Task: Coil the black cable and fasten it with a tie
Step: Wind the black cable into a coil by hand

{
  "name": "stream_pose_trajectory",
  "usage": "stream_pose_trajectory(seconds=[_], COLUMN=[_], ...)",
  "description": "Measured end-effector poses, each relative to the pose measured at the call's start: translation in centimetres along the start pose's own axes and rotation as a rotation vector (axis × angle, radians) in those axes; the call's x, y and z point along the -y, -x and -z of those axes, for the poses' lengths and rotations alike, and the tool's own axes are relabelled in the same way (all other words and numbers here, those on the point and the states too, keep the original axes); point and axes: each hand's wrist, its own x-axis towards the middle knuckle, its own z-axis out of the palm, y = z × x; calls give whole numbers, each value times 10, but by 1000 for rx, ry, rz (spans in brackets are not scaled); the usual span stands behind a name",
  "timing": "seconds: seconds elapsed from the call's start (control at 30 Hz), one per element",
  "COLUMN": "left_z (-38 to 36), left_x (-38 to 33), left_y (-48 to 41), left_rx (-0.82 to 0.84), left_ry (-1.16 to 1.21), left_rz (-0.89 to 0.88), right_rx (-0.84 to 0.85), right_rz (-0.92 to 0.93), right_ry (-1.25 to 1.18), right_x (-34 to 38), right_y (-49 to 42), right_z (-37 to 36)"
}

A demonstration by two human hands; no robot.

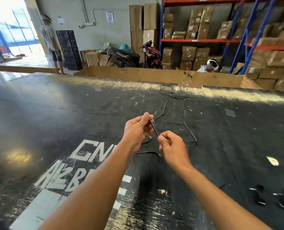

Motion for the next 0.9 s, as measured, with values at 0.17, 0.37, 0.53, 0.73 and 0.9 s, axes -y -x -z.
stream_pose_trajectory(seconds=[0.17,0.37,0.53,0.73,0.9], left_z=[-2,-4,-3,-10,-10], left_x=[-5,-9,-15,-19,-29], left_y=[-21,-45,-70,-86,-87], left_rx=[175,366,483,499,446], left_ry=[79,113,150,242,265], left_rz=[55,166,198,228,172], right_rx=[-67,-72,-44,-11,-30], right_rz=[14,72,125,150,120], right_ry=[-42,20,68,7,-37], right_x=[13,21,23,33,36], right_y=[-11,-26,-48,-63,-63], right_z=[-2,-1,9,10,10])
